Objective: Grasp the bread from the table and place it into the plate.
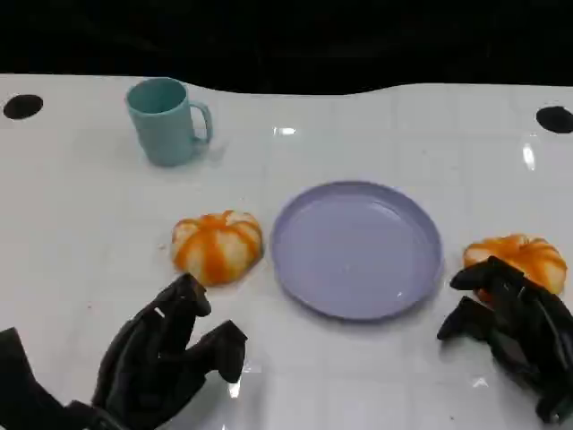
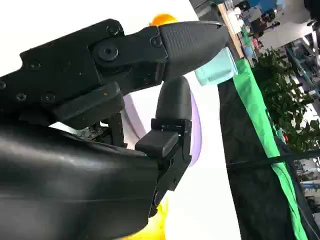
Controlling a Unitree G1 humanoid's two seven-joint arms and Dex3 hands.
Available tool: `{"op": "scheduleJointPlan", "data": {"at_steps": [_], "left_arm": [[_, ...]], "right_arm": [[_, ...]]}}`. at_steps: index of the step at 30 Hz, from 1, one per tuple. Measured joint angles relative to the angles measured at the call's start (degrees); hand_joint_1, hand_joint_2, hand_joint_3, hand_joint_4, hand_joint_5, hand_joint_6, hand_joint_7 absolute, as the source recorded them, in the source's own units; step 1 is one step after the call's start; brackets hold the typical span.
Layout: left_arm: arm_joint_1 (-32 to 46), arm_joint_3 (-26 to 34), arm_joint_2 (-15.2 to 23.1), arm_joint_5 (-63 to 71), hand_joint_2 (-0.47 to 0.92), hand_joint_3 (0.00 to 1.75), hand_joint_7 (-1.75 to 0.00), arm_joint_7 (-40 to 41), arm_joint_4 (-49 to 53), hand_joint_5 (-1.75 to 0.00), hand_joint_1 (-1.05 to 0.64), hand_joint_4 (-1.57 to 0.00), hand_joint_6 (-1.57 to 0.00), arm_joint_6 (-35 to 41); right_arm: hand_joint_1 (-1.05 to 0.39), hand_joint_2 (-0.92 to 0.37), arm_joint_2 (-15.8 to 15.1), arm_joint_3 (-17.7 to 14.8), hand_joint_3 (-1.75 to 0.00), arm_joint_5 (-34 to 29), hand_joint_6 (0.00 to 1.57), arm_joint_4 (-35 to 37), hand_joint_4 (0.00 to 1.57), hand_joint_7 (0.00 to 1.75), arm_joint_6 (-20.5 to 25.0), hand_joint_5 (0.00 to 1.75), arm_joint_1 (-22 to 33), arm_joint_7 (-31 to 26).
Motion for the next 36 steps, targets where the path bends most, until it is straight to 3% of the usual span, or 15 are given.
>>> {"op": "scheduleJointPlan", "data": {"at_steps": [20, 21, 23, 25, 29, 31, 36], "left_arm": [[0.0, 0.1, 0.0, 0.1, 0.92, 0.17, -1.71, 0.1, -1.0, -1.75, -0.58, -0.9, -0.7, 1.1], [0.0, 0.2, 0.1, 0.1, 0.92, 0.18, -1.53, 0.1, -1.0, -1.75, -0.6, -0.8, -0.66, 1.0], [-0.1, 0.1, 0.2, 1.8, 0.92, 0.19, -1.43, 0.0, -1.0, -1.75, -0.62, -0.75, -0.64, -0.7], [-0.2, -0.2, 0.4, 3.9, 0.92, 0.23, -1.06, 0.1, -1.0, -1.6, -0.62, -0.61, -0.63, -3.3], [-0.5, -0.8, 1.0, 8.5, 0.92, 0.24, -0.95, 0.2, -1.2, -1.56, -0.62, -0.58, -0.64, -9.2], [-0.6, -1.2, 1.1, 10.3, 0.92, 0.22, -0.43, 0.7, -1.3, -1.0, -0.65, -0.53, -0.54, -11.4], [-2.2, -3.2, 4.0, 20.6, 0.92, 0.21, -0.14, 2.9, -3.8, -0.7, -0.69, -0.39, -0.49, -24.5]], "right_arm": [[-0.53, -0.92, 0.1, 0.6, -0.26, -1.2, 0.61, 0.1, 0.66, 1.27, -1.5, 1.57, 0.2, -1.2], [-0.54, -0.92, 0.1, 0.6, -0.26, -1.2, 0.61, 0.1, 0.66, 1.27, -1.5, 1.56, 0.2, -1.2], [-0.54, -0.92, 0.1, 0.6, -0.26, -1.3, 0.61, 0.1, 0.66, 1.27, -1.5, 1.56, 0.2, -1.3], [-0.54, -0.92, 0.1, 0.6, -0.25, -1.2, 0.61, 0.1, 0.66, 1.26, -1.5, 1.56, 0.2, -1.4], [-0.54, -0.92, 0.3, 0.5, -0.24, -1.1, 0.62, 0.1, 0.66, 1.25, -1.3, 1.56, 0.1, -1.4], [-0.53, -0.92, 0.3, 0.5, -0.29, -1.0, 0.61, 0.1, 0.66, 1.27, -1.3, 1.56, 0.0, -1.3], [-0.54, -0.92, 0.3, 0.5, -0.29, -0.9, 0.61, 1.1, 0.67, 1.28, -1.5, 1.57, -0.6, -0.4]]}}
